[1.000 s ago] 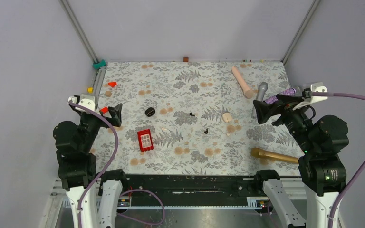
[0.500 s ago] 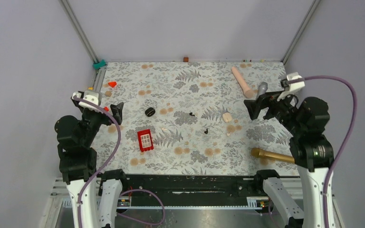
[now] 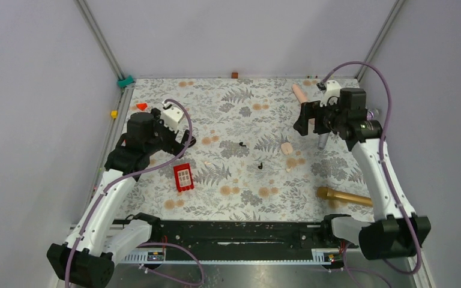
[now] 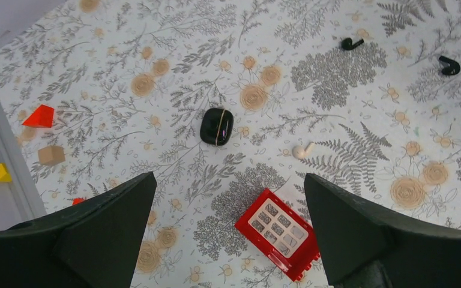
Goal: Insert the wireless bluetooth earbuds into the charging case
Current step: Pick up the charging case from the center of the board.
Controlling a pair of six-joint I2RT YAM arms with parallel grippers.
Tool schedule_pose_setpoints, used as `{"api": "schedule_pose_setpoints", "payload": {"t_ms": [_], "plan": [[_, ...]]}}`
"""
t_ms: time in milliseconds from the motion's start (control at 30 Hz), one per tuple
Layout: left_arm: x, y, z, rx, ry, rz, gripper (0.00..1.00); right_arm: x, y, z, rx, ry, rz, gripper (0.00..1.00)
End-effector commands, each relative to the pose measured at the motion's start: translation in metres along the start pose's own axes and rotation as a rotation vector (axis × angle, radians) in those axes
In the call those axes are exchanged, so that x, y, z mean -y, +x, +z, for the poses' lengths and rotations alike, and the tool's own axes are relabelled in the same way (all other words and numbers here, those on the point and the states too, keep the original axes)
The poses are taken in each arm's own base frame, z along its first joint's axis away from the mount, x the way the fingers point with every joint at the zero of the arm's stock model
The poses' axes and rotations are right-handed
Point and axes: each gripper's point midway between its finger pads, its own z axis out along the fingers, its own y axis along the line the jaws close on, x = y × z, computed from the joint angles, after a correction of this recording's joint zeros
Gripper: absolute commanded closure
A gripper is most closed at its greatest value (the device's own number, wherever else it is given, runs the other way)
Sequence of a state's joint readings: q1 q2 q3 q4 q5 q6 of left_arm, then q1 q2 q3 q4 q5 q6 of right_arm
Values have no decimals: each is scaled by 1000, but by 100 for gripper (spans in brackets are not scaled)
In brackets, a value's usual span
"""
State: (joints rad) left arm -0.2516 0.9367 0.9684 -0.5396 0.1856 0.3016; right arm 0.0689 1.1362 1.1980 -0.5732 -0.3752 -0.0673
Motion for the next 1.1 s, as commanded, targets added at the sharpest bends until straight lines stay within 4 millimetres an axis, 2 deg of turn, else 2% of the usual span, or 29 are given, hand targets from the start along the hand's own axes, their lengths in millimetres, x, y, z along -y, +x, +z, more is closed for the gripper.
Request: {"api": "schedule_pose_setpoints", "payload": {"t_ms": [0, 167, 300, 400, 467, 667, 1067], "plan": [[5, -12, -4, 64, 21, 61, 1, 15, 14, 23, -96, 15, 1, 1], [12, -7, 1, 51, 59, 50, 1, 34, 40, 60, -228, 28, 2, 6], [15, -2, 6, 35, 76, 44, 1, 45, 60, 85, -338, 22, 20, 16], [16, -1, 6, 33, 78, 44, 1, 52, 70, 97, -377, 67, -49, 18], [16, -1, 6, 35, 79, 43, 1, 56, 76, 104, -380, 130, -156, 18], [18, -1, 6, 36, 87, 43, 1, 49, 95, 120, -393, 269, -525, 14], [19, 1, 9, 26, 99, 30, 1, 46, 128, 150, -524, 295, -596, 17]]}}
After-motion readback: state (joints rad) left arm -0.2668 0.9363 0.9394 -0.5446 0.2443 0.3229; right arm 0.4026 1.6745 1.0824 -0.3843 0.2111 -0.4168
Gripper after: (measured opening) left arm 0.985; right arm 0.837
